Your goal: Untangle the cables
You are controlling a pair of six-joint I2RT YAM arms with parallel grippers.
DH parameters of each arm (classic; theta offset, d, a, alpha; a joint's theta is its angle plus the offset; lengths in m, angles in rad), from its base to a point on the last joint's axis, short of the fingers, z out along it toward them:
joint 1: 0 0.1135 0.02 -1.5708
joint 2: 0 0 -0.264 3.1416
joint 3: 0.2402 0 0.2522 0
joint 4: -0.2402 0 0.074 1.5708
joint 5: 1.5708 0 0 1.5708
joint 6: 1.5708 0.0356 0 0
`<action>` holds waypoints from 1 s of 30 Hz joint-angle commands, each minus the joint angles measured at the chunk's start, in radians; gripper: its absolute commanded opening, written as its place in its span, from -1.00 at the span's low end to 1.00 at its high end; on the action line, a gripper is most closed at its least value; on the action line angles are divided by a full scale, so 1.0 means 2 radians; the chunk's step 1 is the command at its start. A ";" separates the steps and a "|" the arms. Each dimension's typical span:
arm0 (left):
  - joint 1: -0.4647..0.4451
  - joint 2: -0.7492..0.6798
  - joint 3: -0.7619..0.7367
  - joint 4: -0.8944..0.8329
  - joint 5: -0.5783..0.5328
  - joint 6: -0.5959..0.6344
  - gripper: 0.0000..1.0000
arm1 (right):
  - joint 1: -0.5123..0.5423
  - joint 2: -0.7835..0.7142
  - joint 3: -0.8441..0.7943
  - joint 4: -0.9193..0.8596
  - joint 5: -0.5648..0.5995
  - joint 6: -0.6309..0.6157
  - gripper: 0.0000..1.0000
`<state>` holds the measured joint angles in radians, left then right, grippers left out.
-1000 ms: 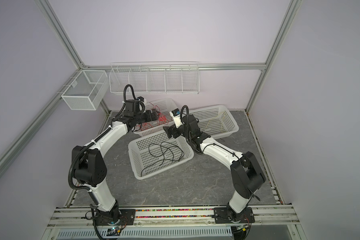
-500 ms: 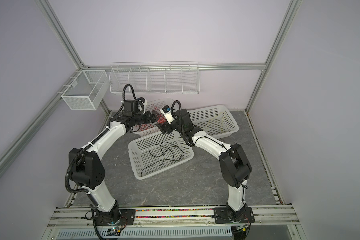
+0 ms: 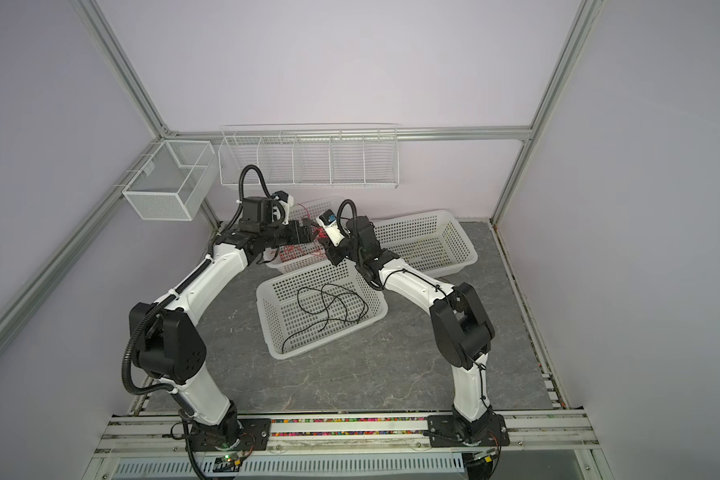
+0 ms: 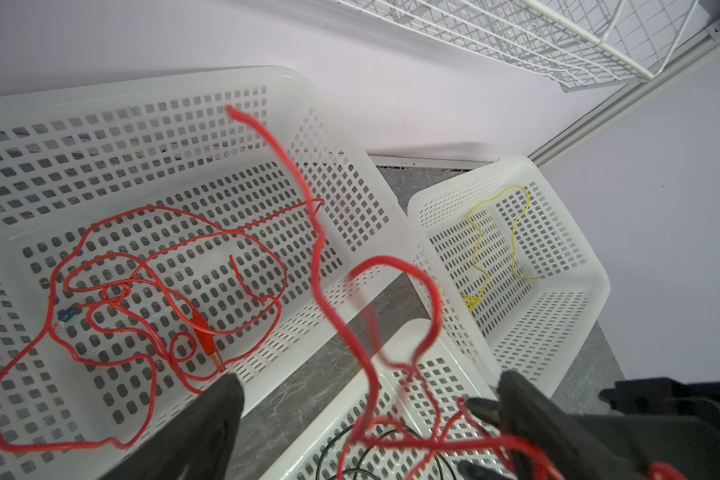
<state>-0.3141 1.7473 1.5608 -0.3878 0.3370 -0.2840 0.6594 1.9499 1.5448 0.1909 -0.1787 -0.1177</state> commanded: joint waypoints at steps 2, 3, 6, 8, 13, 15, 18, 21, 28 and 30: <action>0.001 -0.020 -0.007 -0.009 0.012 0.002 0.91 | 0.001 0.013 0.011 0.012 0.015 -0.007 -0.84; 0.001 -0.024 -0.008 -0.009 0.012 0.002 0.92 | 0.001 0.015 0.011 0.011 0.021 -0.007 -0.87; 0.001 -0.043 -0.016 -0.004 0.012 0.003 0.94 | 0.000 0.020 0.010 0.010 0.035 -0.002 -0.87; 0.001 -0.055 -0.022 -0.002 0.012 0.005 0.96 | -0.001 0.024 0.010 0.009 0.045 0.004 -0.88; 0.001 -0.078 -0.040 0.005 0.038 0.008 0.99 | -0.004 0.036 0.020 0.005 0.074 0.018 -0.87; 0.001 -0.080 -0.047 0.007 0.057 0.010 0.99 | -0.004 0.039 0.022 0.007 0.086 0.024 -0.88; 0.001 -0.078 -0.059 -0.001 0.061 0.010 0.99 | -0.007 0.040 0.023 0.009 0.113 0.036 -0.88; 0.001 -0.088 -0.084 0.008 0.052 0.008 0.99 | -0.012 0.042 0.029 0.002 0.138 0.048 -0.88; 0.001 -0.126 -0.128 0.029 0.028 0.021 0.99 | -0.035 0.035 0.019 -0.004 0.144 0.078 -0.88; 0.001 -0.134 -0.135 0.031 0.016 0.025 0.99 | -0.038 0.029 0.010 0.003 0.136 0.083 -0.88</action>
<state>-0.3096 1.5490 1.3060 -0.2962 0.3511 -0.2718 0.6518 2.0121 1.5826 0.1822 -0.0124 -0.0029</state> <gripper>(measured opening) 0.994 0.109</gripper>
